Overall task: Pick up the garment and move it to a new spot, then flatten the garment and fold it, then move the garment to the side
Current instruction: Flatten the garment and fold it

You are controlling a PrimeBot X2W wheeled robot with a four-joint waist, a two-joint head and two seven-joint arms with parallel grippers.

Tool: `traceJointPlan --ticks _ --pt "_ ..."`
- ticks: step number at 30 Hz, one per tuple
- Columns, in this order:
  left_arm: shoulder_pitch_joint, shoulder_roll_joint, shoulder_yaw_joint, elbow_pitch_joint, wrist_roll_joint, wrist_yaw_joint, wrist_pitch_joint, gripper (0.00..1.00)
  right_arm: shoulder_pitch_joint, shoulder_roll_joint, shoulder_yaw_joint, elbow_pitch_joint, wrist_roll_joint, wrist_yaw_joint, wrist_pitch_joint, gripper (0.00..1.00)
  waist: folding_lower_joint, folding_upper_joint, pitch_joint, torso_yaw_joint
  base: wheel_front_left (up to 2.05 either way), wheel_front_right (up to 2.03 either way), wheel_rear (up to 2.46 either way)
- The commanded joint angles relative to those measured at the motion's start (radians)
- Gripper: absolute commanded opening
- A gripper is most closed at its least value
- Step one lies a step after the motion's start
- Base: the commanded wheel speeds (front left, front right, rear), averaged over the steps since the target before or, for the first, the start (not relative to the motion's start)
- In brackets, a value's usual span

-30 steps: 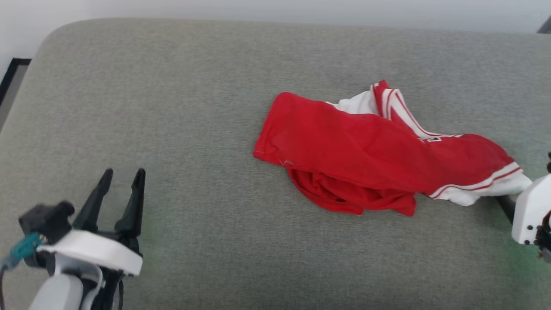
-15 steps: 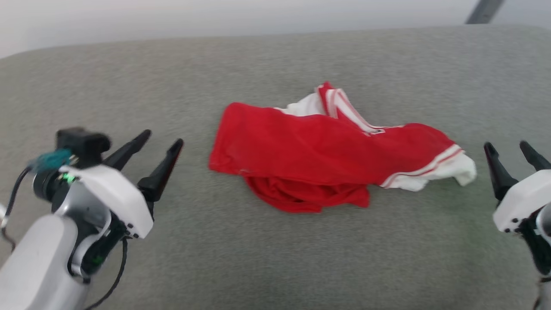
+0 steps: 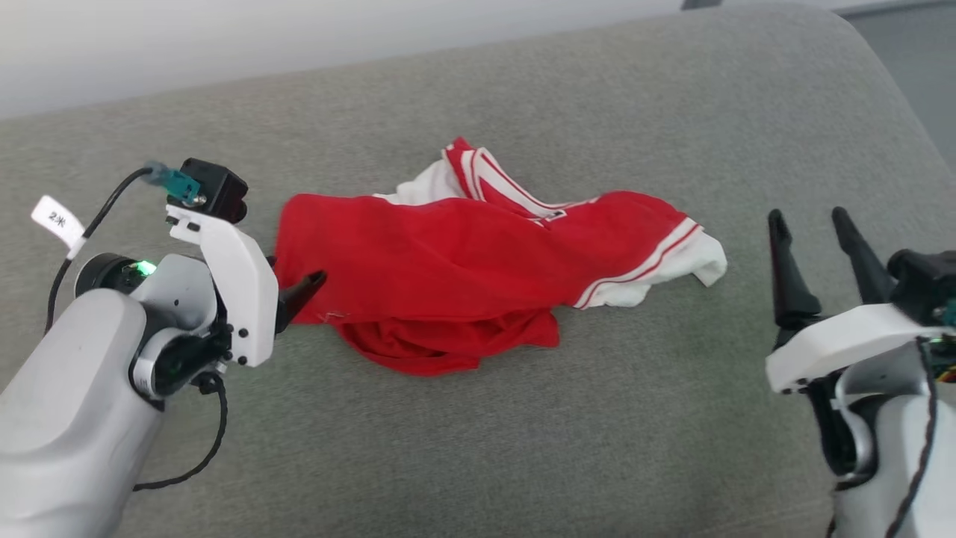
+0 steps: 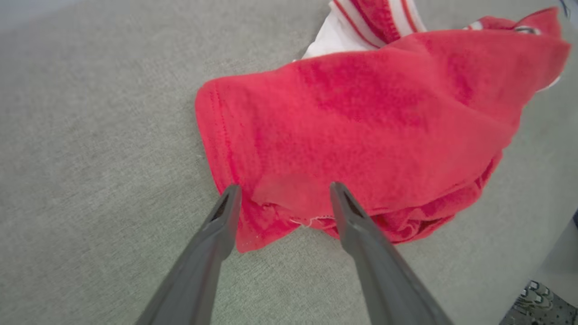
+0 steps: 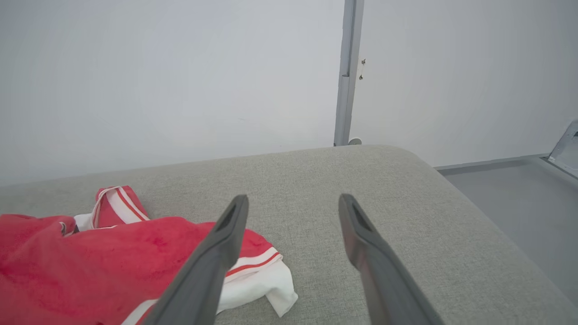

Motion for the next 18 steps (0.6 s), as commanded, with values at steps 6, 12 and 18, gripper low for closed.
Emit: traceJointPlan --ticks 6,12,18 --pt "-0.08 -0.012 -0.043 0.159 0.019 0.04 0.121 1.0 -0.03 0.021 0.044 0.053 0.022 0.0 -0.07 1.0 0.0 0.0 0.057 -0.057 0.0 0.0 0.0" --pt "-0.112 -0.034 -0.071 0.267 0.043 0.048 0.144 1.0 -0.054 0.025 0.063 0.076 0.032 0.0 -0.09 1.0 0.0 0.0 0.085 -0.069 0.0 0.0 0.0" --pt "-0.138 -0.065 -0.08 0.34 0.019 0.021 0.137 0.0 -0.078 0.026 0.058 0.089 0.036 0.0 -0.108 1.0 0.0 0.0 0.101 -0.06 0.0 0.0 0.0"
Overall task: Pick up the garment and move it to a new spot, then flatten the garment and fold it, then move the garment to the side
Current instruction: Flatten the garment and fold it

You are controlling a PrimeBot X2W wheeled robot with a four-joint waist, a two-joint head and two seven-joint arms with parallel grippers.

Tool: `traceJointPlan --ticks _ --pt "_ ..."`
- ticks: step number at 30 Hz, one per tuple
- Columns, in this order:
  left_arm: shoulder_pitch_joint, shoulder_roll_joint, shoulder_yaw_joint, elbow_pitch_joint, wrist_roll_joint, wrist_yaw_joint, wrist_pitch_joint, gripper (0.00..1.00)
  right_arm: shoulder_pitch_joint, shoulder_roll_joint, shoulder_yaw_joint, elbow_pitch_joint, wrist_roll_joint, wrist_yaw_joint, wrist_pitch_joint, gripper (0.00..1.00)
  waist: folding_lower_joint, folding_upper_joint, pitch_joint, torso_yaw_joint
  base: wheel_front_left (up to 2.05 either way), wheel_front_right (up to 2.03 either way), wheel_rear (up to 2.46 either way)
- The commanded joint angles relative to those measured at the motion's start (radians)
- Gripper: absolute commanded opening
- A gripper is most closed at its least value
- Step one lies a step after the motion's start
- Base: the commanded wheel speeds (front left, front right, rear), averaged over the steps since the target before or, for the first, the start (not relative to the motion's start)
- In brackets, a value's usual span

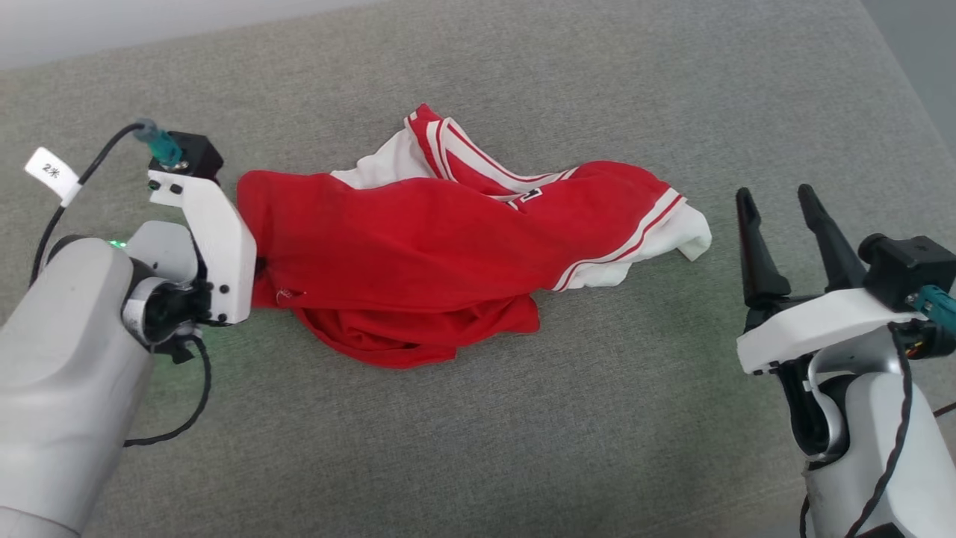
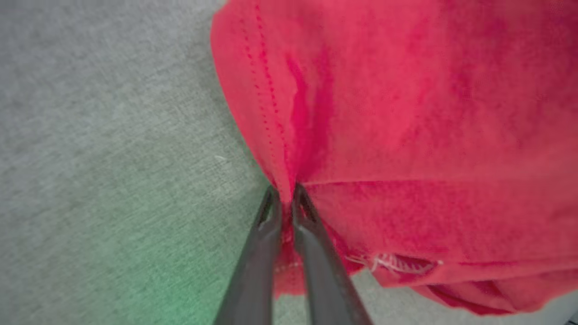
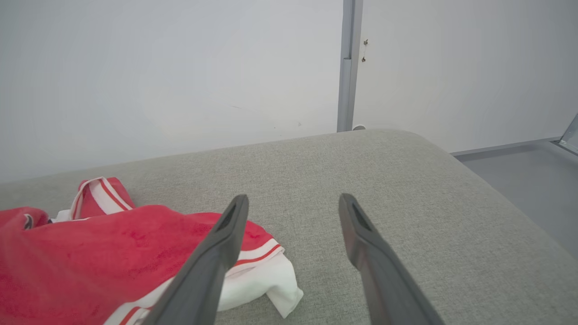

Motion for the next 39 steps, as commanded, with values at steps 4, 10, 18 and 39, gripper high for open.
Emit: traceJointPlan --ticks 4,10,18,39 --pt "0.032 -0.006 -0.028 -0.001 -0.016 -0.015 0.023 0.0 -0.01 -0.006 -0.02 0.003 0.0 0.0 -0.009 1.0 0.0 -0.0001 -0.003 0.027 0.0 0.0 0.0" --pt "0.1 0.068 -0.046 -0.138 -0.037 -0.024 0.078 0.0 0.001 -0.025 -0.064 -0.009 -0.006 0.0 0.004 1.0 0.0 -0.0001 -0.013 0.077 0.0 0.0 0.0" --pt "0.29 0.161 -0.047 -0.459 -0.104 0.082 0.2 0.0 0.017 -0.032 -0.088 -0.042 -0.012 0.0 0.028 1.0 0.0 -0.0001 -0.022 0.131 0.0 0.0 0.0" --pt "0.275 0.266 0.013 -0.697 -0.093 0.21 0.287 1.0 0.026 -0.017 -0.041 -0.075 -0.012 0.0 0.005 1.0 0.0 -0.0001 -0.051 0.095 0.0 0.0 0.0"
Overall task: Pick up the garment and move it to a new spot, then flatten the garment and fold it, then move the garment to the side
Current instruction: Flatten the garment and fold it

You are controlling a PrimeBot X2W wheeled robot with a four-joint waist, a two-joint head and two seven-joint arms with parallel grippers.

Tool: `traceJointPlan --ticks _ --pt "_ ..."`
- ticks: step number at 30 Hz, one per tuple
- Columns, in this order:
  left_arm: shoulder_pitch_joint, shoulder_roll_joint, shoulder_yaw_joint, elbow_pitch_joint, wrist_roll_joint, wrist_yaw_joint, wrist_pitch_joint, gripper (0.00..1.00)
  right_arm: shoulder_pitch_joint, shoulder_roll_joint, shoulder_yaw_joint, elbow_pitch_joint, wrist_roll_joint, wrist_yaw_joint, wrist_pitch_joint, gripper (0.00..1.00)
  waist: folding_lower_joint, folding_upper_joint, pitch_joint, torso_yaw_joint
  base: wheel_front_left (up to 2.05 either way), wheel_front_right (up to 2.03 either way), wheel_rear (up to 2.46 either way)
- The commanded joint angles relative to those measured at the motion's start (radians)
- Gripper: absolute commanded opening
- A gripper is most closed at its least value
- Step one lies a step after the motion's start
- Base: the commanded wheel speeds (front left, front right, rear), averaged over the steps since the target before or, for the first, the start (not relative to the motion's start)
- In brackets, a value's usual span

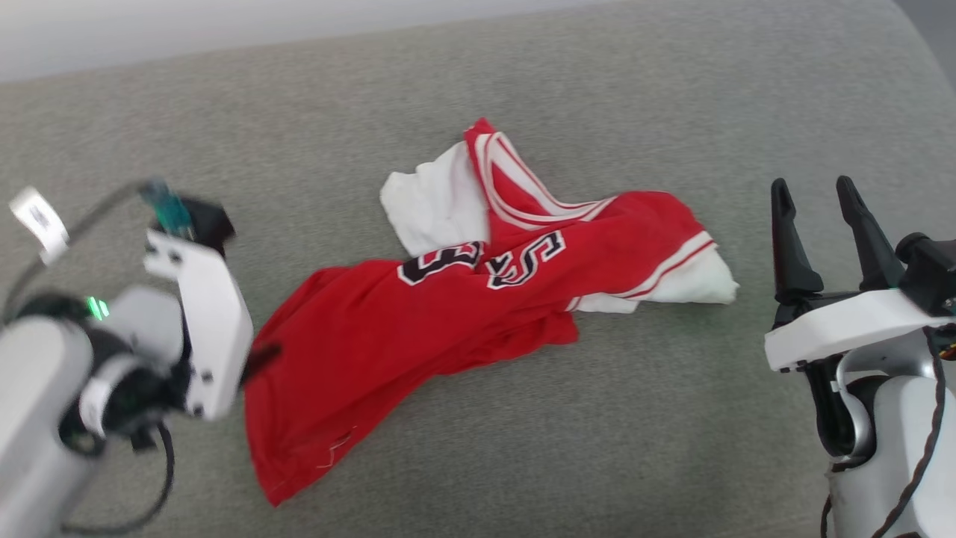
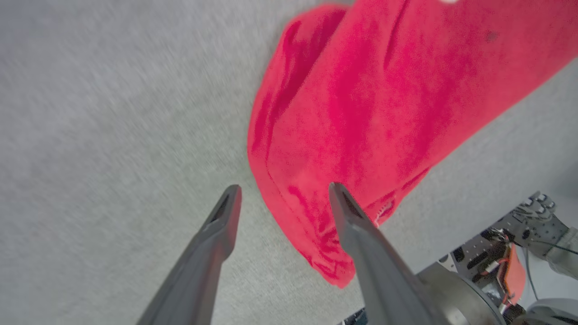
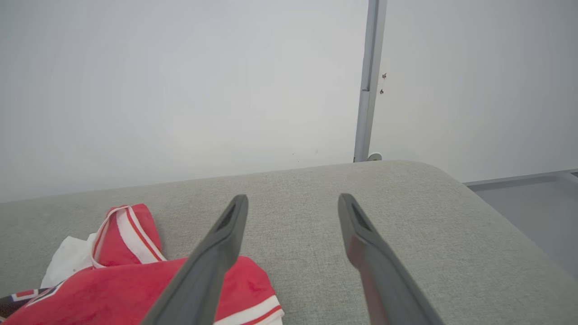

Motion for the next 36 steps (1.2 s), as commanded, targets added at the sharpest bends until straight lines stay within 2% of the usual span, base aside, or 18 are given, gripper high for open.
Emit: traceJointPlan --ticks 1,7,14,20,29,30,31,32,36 --pt "-0.018 0.002 0.004 -0.003 0.015 0.001 0.003 1.0 0.002 0.003 0.003 -0.007 0.001 0.0 -0.008 1.0 0.0 0.0 -0.002 -0.014 0.0 0.0 0.0" --pt "-0.16 -0.035 0.012 0.066 0.049 -0.03 -0.013 1.0 0.003 0.014 0.038 -0.01 0.005 0.0 -0.036 1.0 0.0 0.0 0.006 -0.091 0.0 0.0 0.0" --pt "-0.281 -0.1 0.002 0.221 0.087 -0.081 -0.078 1.0 -0.009 0.023 0.077 0.002 0.025 0.0 -0.067 1.0 0.0 0.0 0.042 -0.192 0.0 0.0 0.0" --pt "-0.357 -0.136 -0.039 0.373 0.131 -0.111 -0.074 1.0 -0.019 0.025 0.107 0.032 0.068 0.0 -0.099 1.0 0.0 0.0 0.082 -0.263 0.0 0.0 0.0" --pt "-0.374 -0.158 -0.103 0.551 0.183 -0.135 -0.074 1.0 -0.046 0.024 0.132 0.077 0.104 0.0 -0.135 1.0 0.0 0.0 0.125 -0.295 0.0 0.0 0.0" --pt "-0.366 -0.166 -0.106 0.572 0.17 -0.139 -0.066 0.93 -0.047 0.024 0.132 0.082 0.105 0.0 -0.137 1.0 0.0 0.0 0.127 -0.294 0.0 0.0 0.0" --pt "-0.364 -0.175 -0.107 0.586 0.163 -0.146 -0.068 0.15 -0.048 0.024 0.133 0.088 0.104 0.0 -0.141 1.0 0.0 0.0 0.13 -0.293 0.0 0.0 0.0" --pt "-0.363 -0.183 -0.106 0.601 0.16 -0.141 -0.074 0.0 -0.052 0.024 0.132 0.091 0.104 0.0 -0.143 1.0 0.0 0.0 0.133 -0.29 0.0 0.0 0.0" --pt "-0.38 -0.195 -0.115 0.623 0.163 -0.152 -0.072 0.0 -0.061 0.024 0.116 0.097 0.091 0.0 -0.147 1.0 0.0 0.0 0.137 -0.265 0.0 0.0 0.0"
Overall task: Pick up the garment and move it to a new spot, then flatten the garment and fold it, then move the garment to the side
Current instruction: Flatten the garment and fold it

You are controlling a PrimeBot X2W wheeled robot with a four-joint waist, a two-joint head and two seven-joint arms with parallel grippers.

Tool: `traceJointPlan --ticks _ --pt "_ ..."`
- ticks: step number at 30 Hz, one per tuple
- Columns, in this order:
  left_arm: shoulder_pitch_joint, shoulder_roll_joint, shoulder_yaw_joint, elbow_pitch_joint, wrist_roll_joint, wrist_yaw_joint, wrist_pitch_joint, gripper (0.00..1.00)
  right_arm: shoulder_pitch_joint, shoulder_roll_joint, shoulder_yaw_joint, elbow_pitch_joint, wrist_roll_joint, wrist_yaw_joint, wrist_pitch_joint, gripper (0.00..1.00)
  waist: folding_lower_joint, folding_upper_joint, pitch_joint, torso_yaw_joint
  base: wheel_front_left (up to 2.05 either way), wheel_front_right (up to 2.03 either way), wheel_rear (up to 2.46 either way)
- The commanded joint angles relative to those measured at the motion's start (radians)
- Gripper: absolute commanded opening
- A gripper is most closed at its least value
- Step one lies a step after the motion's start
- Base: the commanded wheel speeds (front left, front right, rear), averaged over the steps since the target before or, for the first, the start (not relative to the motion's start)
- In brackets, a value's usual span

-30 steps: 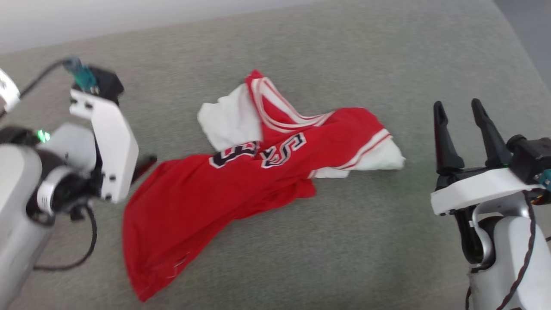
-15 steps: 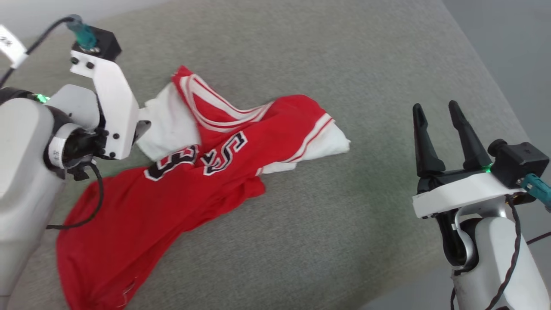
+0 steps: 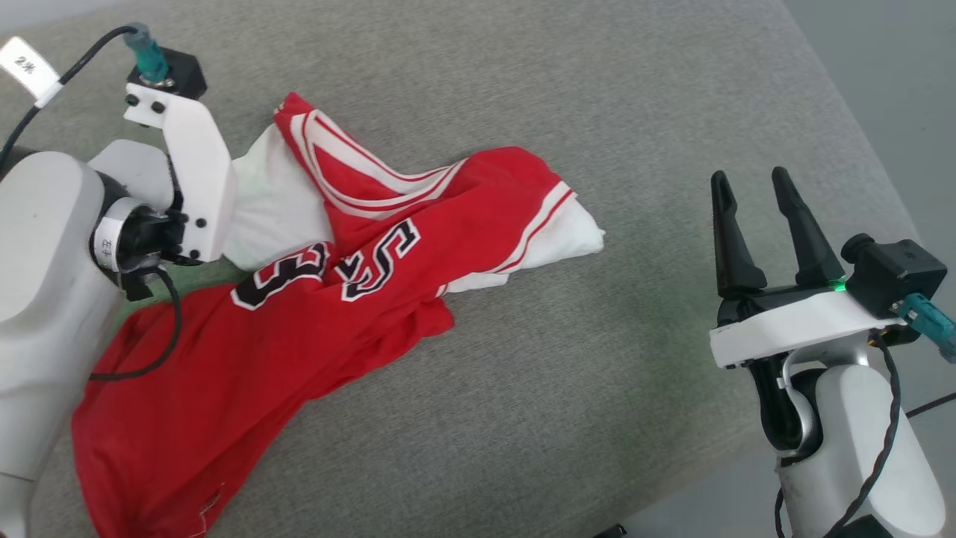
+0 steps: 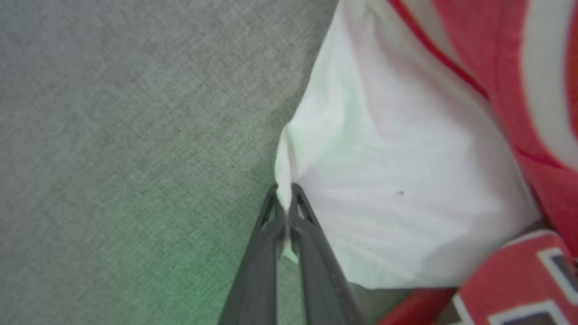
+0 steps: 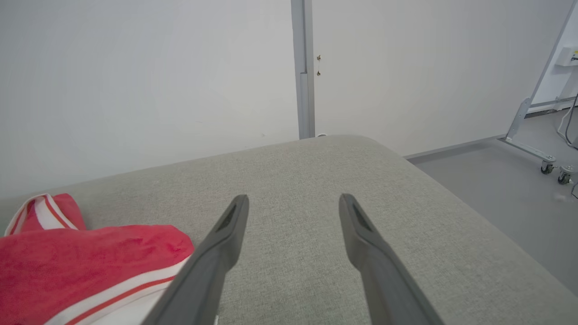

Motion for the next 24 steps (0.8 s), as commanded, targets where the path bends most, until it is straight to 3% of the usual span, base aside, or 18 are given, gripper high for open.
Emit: traceJointPlan --ticks 1,11,21,24 --pt "0.033 -0.003 -0.018 0.032 0.002 -0.003 0.002 0.0 -0.017 0.002 -0.008 0.0 -0.011 0.0 -0.007 1.0 0.0 -0.0001 0.0 0.021 0.0 0.0 0.0" --pt "-0.003 0.054 0.037 -0.037 0.001 0.023 -0.062 0.0 -0.01 0.001 -0.072 -0.017 -0.062 0.0 0.02 1.0 0.0 -0.0001 -0.037 0.133 0.0 0.0 0.0" --pt "0.174 0.226 0.118 -0.15 -0.033 0.157 -0.063 0.0 0.006 0.001 -0.107 -0.065 -0.099 0.0 0.077 1.0 0.0 -0.0001 -0.079 0.248 0.0 0.0 0.0" --pt "0.244 0.25 0.14 -0.173 -0.055 0.187 -0.084 0.0 0.01 0.001 -0.109 -0.079 -0.108 0.0 0.092 1.0 0.0 -0.0001 -0.084 0.27 0.0 0.0 0.0"
